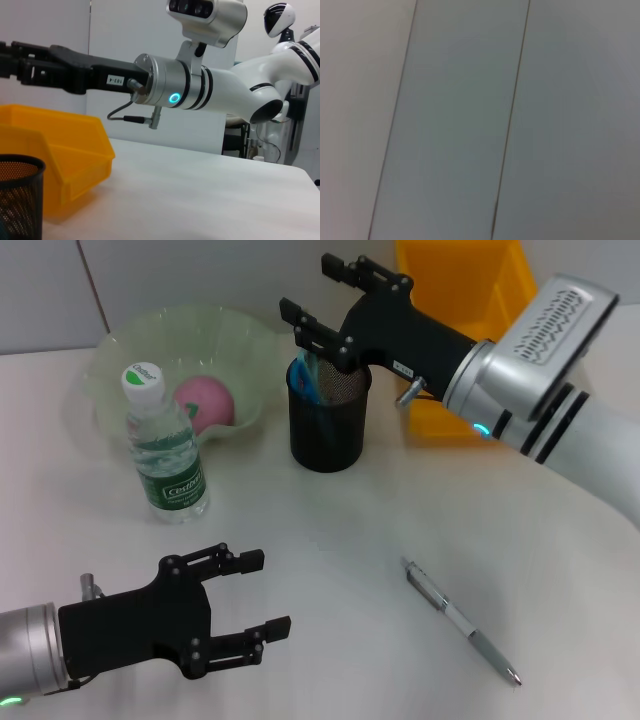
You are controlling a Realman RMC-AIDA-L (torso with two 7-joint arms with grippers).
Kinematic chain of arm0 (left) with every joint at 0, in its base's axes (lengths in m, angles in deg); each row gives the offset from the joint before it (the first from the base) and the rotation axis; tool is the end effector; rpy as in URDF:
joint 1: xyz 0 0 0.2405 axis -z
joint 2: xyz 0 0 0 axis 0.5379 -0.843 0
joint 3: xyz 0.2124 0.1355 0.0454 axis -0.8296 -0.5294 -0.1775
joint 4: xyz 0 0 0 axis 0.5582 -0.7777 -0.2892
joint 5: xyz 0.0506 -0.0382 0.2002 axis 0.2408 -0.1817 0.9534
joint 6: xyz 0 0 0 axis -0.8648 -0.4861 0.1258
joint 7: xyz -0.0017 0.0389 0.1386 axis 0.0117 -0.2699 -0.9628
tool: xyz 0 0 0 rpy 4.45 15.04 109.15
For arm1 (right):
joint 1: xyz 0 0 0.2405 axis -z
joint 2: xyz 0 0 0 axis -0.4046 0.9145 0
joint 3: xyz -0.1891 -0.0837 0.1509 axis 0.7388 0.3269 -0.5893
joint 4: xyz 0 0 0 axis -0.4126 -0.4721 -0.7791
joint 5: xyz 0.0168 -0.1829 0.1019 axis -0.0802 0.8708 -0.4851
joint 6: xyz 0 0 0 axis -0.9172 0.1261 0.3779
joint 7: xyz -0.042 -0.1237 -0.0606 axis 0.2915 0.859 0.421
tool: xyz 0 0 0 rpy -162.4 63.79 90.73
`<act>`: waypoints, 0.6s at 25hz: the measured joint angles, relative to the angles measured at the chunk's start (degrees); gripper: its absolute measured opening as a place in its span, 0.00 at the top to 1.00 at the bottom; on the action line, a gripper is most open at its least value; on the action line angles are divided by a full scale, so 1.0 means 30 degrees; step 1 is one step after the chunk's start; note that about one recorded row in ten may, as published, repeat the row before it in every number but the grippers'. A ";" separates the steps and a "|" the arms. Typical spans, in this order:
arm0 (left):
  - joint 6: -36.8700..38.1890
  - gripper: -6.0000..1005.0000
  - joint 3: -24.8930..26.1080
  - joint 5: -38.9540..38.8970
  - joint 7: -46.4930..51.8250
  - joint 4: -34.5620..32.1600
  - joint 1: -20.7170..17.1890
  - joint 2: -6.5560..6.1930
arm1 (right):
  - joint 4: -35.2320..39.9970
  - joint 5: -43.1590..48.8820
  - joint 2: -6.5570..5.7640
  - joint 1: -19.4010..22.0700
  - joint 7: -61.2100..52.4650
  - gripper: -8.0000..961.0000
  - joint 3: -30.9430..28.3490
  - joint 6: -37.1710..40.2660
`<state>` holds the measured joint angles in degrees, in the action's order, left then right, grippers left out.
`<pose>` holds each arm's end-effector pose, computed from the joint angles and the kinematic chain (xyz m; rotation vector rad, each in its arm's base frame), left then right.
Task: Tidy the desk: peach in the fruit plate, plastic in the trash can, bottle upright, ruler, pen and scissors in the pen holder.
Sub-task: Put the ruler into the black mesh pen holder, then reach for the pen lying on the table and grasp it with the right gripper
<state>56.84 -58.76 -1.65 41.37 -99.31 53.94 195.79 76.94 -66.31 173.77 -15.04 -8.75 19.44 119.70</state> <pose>-0.2728 0.2635 -0.0519 -2.8116 -0.3034 -0.8787 0.1840 0.3955 -0.0556 -2.1661 0.1118 0.9026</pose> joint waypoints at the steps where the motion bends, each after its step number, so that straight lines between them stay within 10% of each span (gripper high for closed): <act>1: 0.0000 0.22 0.0000 0.0000 0.0000 0.0000 0.0000 0.0000 | 0.0175 -0.0052 0.0000 0.0196 -0.0175 0.42 -0.0064 0.0347; 9: 0.0029 0.22 0.0001 0.0001 0.0007 -0.0001 -0.0107 -0.0028 | 0.5649 -0.0972 -0.0309 0.4552 -0.3981 0.14 -0.0480 0.2108; 15: 0.0361 0.22 0.0096 0.0295 0.0094 0.0001 -0.0157 -0.0137 | 1.2388 0.8346 -0.0224 0.7065 -1.3592 0.14 -0.4040 -0.1383</act>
<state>57.93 -58.47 -0.77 41.65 -99.30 53.47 195.38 114.10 -41.27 173.10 6.16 -49.53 7.32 115.56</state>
